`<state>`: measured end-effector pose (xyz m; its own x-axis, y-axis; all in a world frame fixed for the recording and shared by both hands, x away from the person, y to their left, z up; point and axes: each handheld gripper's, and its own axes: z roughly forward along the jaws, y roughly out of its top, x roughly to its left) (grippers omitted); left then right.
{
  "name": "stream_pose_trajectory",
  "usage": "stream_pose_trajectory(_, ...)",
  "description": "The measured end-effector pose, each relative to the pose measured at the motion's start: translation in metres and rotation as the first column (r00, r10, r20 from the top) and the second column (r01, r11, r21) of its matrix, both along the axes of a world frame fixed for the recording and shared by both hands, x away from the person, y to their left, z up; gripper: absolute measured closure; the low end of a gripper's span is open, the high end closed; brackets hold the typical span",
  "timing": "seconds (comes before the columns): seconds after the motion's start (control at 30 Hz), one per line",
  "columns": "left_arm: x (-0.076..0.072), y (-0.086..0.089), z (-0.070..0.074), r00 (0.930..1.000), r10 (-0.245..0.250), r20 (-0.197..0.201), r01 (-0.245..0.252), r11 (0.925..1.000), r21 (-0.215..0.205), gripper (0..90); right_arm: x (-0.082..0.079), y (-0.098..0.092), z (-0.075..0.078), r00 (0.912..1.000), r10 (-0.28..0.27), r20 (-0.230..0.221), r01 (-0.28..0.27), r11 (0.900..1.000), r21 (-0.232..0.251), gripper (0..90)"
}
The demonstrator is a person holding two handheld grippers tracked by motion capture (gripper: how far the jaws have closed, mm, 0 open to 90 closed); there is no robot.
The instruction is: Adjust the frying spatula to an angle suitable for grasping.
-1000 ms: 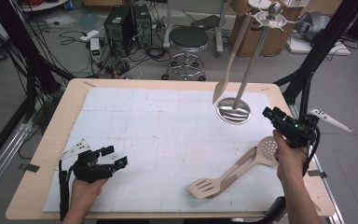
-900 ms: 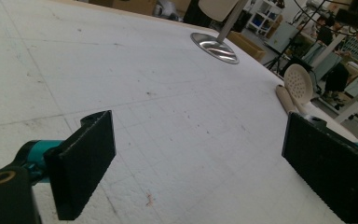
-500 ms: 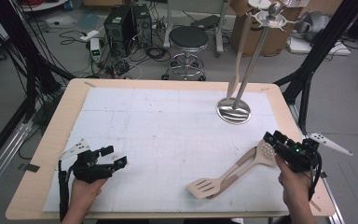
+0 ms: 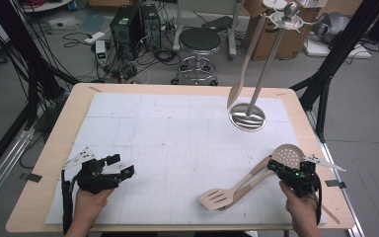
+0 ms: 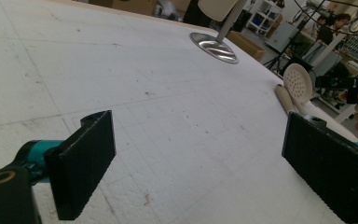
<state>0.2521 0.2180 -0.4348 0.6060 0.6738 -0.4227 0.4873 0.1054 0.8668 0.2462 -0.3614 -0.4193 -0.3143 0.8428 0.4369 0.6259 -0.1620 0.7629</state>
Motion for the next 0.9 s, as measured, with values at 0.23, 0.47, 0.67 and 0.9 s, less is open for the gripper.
stream_pose_trajectory(0.23,-0.001,0.000,0.001,1.0000,-0.001,0.005,0.001,1.0000,0.003,10.2,0.006,0.009,-0.013,0.9978,0.051,-0.043,-0.054,0.996,-0.076,89.8)
stream_pose_trajectory(0.47,-0.002,0.001,0.001,1.0000,0.002,0.007,-0.002,1.0000,0.003,10.2,0.009,0.024,-0.023,0.9920,0.088,-0.091,-0.100,0.984,-0.144,89.9)
stream_pose_trajectory(0.67,-0.003,0.003,0.001,1.0000,0.005,0.008,-0.005,1.0000,-0.003,10.2,0.012,0.022,-0.029,0.9870,0.084,-0.137,-0.097,0.991,-0.092,89.9)
stream_pose_trajectory(0.9,-0.003,0.001,0.001,1.0000,0.002,0.007,-0.002,1.0000,0.001,10.2,0.016,0.020,-0.032,0.9796,0.079,-0.185,-0.090,0.995,-0.052,89.9)
